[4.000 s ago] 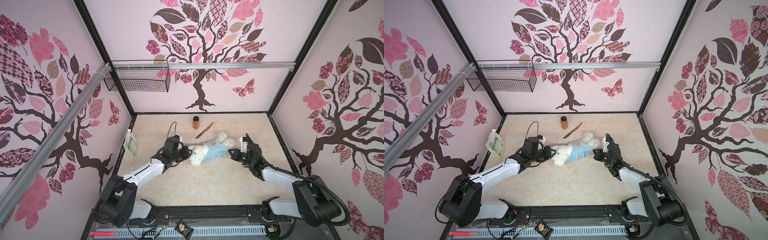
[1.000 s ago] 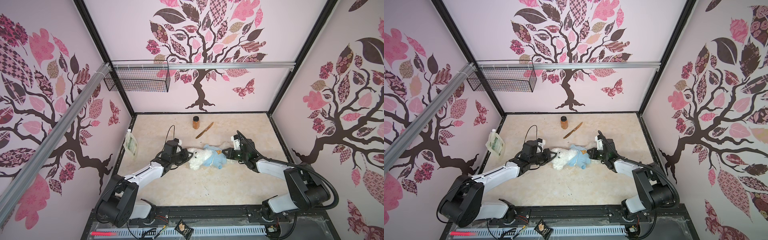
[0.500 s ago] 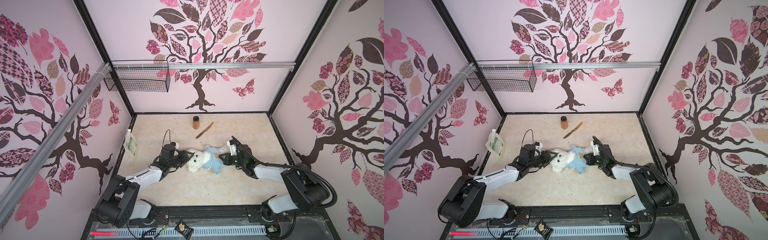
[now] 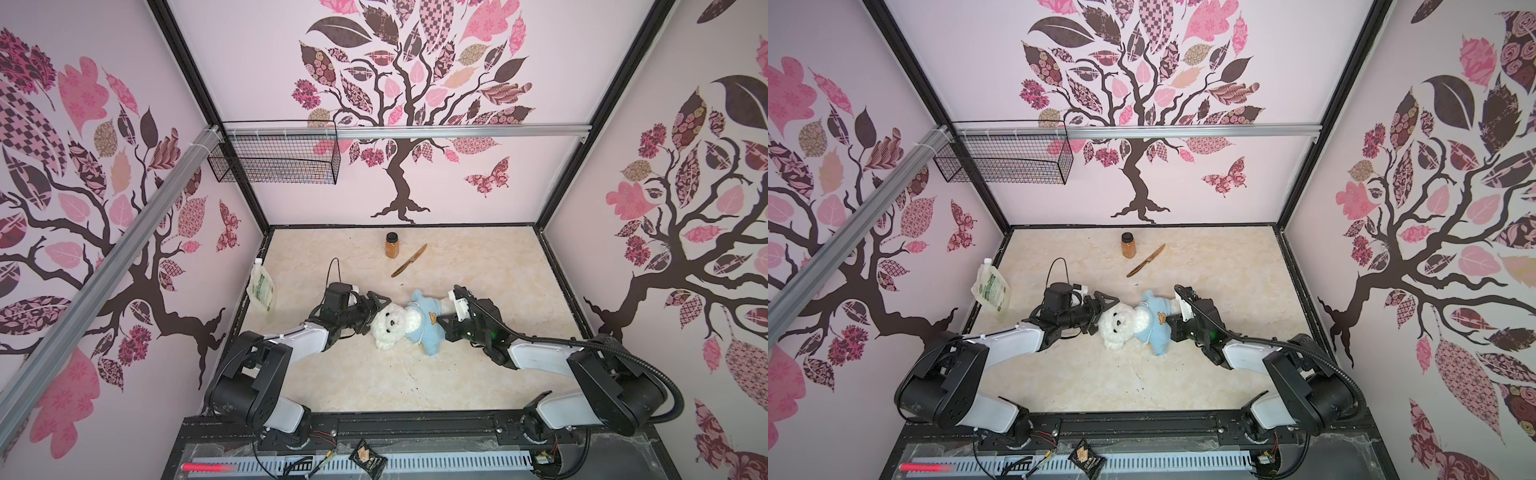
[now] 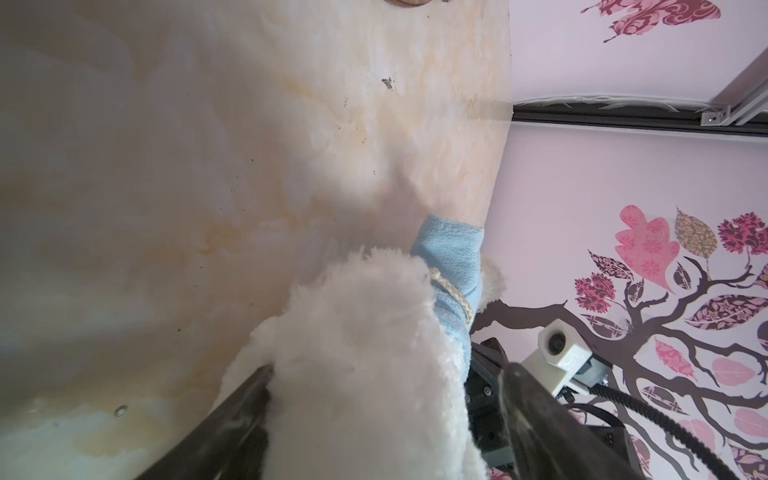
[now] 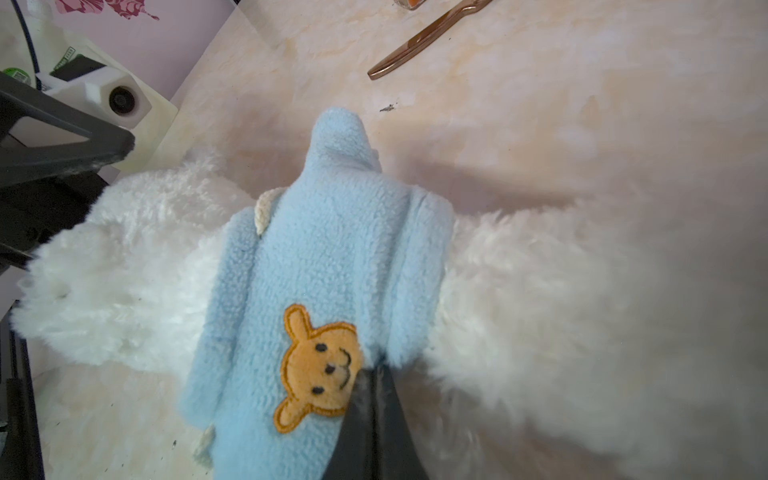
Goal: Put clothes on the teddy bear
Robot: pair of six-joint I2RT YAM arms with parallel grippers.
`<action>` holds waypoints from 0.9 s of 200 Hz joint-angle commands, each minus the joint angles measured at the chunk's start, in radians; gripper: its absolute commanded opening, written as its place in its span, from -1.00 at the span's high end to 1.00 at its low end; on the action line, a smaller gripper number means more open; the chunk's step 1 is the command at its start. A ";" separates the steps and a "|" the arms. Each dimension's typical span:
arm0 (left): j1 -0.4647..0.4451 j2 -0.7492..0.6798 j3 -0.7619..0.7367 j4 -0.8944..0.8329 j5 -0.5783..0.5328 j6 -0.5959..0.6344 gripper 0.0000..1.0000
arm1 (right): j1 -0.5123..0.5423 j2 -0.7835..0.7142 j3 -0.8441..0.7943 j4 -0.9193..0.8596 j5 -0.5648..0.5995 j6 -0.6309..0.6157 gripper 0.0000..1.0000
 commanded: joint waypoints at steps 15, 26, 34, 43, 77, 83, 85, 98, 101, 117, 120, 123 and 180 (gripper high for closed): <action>-0.045 0.021 0.069 -0.109 0.005 0.089 -0.33 | 0.011 -0.028 -0.043 -0.024 0.056 -0.026 1.00; -0.052 0.033 0.074 -0.107 -0.001 0.103 -0.14 | 0.011 -0.029 -0.046 -0.021 0.058 -0.025 1.00; -0.051 0.045 0.074 -0.090 -0.001 0.107 0.02 | 0.011 -0.032 -0.044 -0.027 0.065 -0.026 0.92; -0.051 0.054 0.071 -0.060 -0.002 0.106 0.20 | 0.011 -0.043 -0.031 -0.058 0.093 -0.023 0.78; -0.051 0.041 0.033 0.098 -0.005 0.111 0.70 | 0.008 -0.156 0.046 -0.232 0.205 -0.010 0.26; -0.053 0.029 0.025 0.118 -0.008 0.122 0.78 | 0.003 -0.185 0.057 -0.250 0.200 -0.008 0.21; -0.055 0.027 0.024 0.124 -0.010 0.128 0.81 | 0.001 -0.192 0.061 -0.255 0.197 -0.008 0.20; -0.070 0.001 0.012 0.138 -0.031 0.188 0.98 | -0.034 -0.246 0.086 -0.281 0.137 0.002 0.12; -0.076 -0.006 0.012 0.136 -0.038 0.205 1.00 | -0.048 -0.256 0.092 -0.286 0.117 0.006 0.10; -0.111 -0.038 0.001 0.121 -0.089 0.301 1.00 | -0.147 -0.288 0.129 -0.309 -0.050 0.063 0.05; -0.118 -0.044 -0.003 0.121 -0.096 0.313 1.00 | -0.167 -0.290 0.137 -0.312 -0.077 0.074 0.05; -0.124 -0.050 -0.007 0.125 -0.103 0.325 1.00 | -0.187 -0.290 0.145 -0.317 -0.107 0.087 0.04; -0.162 -0.111 -0.037 0.146 -0.153 0.407 1.00 | -0.249 -0.163 0.215 -0.360 -0.290 0.160 0.18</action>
